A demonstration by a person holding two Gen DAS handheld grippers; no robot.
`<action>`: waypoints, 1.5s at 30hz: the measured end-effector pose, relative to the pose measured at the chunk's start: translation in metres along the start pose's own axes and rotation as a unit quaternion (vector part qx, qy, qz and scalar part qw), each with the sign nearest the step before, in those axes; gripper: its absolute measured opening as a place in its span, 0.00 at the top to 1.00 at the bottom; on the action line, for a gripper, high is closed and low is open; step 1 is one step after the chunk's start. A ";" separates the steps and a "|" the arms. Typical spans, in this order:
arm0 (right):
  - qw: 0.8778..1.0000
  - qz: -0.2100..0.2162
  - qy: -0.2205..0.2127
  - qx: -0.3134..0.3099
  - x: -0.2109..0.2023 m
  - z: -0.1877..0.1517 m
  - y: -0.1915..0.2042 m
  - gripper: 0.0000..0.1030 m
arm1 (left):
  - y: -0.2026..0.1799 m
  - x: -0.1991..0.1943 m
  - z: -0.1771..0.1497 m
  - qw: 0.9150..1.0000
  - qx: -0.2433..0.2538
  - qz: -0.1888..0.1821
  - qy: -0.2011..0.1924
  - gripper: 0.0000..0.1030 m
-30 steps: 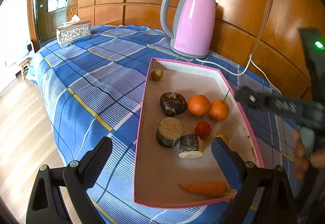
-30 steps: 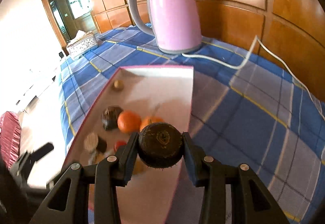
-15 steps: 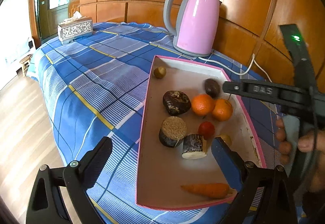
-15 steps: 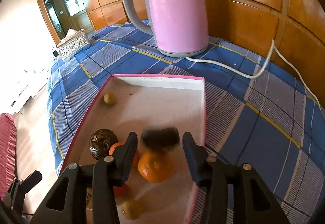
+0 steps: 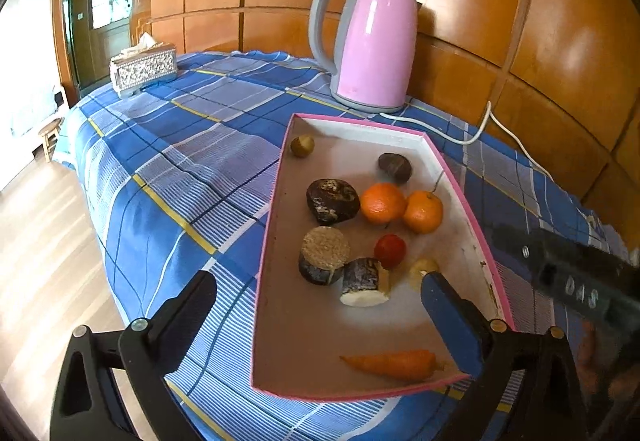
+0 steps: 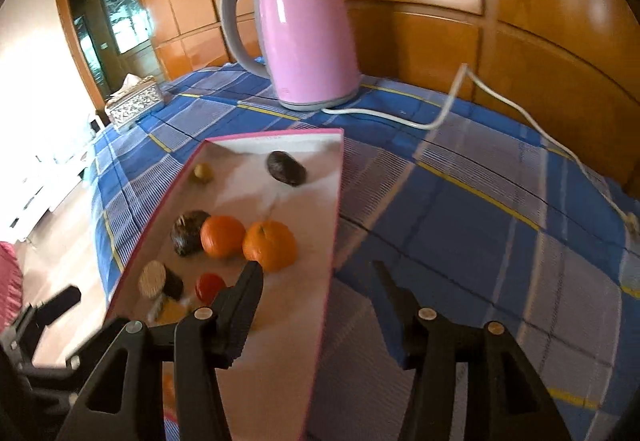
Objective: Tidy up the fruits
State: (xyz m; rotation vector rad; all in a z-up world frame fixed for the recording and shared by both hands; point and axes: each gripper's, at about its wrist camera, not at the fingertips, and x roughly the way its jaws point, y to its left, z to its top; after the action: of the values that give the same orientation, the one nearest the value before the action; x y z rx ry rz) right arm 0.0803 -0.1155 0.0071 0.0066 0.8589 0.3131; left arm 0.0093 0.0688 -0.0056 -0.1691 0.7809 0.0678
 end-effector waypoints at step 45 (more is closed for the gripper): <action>0.990 -0.133 -0.031 0.042 -0.057 -0.079 -0.015 0.40 | -0.030 -0.018 -0.009 0.998 0.033 0.046 -0.026 0.00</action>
State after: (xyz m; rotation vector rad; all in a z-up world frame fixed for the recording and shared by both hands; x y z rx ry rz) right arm -0.0092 -0.1553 -0.0046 -0.0203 0.8002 0.0266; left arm -0.0059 0.0379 0.0051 -0.0679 0.7371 0.1328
